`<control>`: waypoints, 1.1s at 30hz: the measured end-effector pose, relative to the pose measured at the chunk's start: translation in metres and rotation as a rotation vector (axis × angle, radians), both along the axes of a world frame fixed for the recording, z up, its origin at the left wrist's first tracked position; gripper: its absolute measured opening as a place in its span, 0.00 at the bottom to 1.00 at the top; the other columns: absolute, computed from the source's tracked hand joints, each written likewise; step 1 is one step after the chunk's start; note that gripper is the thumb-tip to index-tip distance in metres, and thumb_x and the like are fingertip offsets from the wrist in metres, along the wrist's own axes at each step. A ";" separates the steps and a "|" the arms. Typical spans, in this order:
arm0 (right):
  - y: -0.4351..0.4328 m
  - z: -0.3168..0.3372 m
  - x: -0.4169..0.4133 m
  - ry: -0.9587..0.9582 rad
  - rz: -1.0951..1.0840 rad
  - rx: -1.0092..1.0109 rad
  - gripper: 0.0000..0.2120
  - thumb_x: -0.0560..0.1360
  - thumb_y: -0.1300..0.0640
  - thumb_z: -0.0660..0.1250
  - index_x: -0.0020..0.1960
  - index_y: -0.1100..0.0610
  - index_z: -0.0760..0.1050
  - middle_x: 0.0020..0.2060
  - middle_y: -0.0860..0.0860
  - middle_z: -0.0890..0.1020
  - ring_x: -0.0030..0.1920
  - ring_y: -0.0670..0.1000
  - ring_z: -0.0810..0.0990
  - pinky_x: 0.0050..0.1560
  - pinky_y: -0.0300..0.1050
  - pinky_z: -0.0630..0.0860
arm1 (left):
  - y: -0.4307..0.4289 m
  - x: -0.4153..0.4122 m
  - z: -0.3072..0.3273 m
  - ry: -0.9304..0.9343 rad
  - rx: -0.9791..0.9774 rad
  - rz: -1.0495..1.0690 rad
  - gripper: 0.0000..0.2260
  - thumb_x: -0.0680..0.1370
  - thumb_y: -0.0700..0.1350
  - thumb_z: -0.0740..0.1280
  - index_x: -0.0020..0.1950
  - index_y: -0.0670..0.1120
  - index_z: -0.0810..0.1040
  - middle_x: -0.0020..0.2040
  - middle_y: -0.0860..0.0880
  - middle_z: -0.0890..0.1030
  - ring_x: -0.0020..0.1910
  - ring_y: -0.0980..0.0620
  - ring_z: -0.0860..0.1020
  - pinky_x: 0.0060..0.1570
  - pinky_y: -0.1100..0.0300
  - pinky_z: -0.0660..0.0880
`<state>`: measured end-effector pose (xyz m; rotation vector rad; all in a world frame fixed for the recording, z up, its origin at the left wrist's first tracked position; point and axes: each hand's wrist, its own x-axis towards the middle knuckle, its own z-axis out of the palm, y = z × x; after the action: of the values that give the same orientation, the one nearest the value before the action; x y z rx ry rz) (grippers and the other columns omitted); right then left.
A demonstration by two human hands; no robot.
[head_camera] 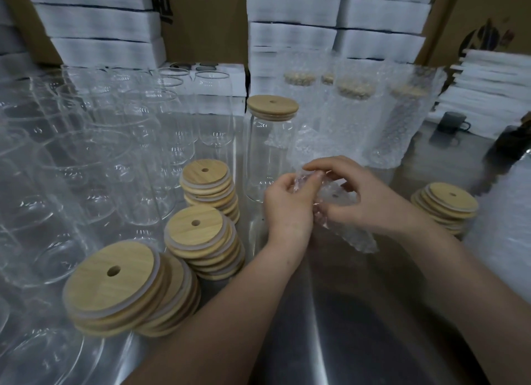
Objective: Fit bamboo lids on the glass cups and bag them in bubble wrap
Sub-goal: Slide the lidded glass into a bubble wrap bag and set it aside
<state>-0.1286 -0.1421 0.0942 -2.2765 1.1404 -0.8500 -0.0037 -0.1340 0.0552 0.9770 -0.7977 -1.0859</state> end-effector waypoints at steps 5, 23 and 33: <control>0.000 0.002 -0.001 -0.019 -0.014 0.047 0.29 0.66 0.60 0.69 0.65 0.42 0.72 0.59 0.39 0.76 0.60 0.38 0.75 0.56 0.32 0.72 | 0.006 0.000 0.002 -0.006 -0.041 -0.092 0.10 0.73 0.41 0.75 0.48 0.35 0.79 0.38 0.40 0.82 0.34 0.50 0.79 0.35 0.56 0.75; -0.016 -0.007 0.002 -0.372 -0.401 -0.127 0.09 0.79 0.61 0.65 0.48 0.50 0.82 0.44 0.40 0.83 0.38 0.44 0.78 0.42 0.39 0.73 | 0.007 0.001 -0.003 -0.500 -0.033 0.091 0.04 0.66 0.44 0.65 0.38 0.47 0.77 0.27 0.54 0.74 0.29 0.51 0.72 0.33 0.57 0.71; -0.016 0.006 0.006 -0.135 -0.450 -0.460 0.06 0.77 0.61 0.69 0.48 0.60 0.84 0.43 0.48 0.84 0.37 0.30 0.74 0.40 0.25 0.66 | 0.014 -0.001 0.001 -0.558 0.002 0.127 0.15 0.70 0.47 0.66 0.55 0.57 0.69 0.38 0.48 0.80 0.38 0.40 0.81 0.41 0.43 0.80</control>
<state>-0.1230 -0.1577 0.1004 -2.2837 1.5503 -1.5528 -0.0046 -0.1202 0.0564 1.3377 -1.1644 -0.7054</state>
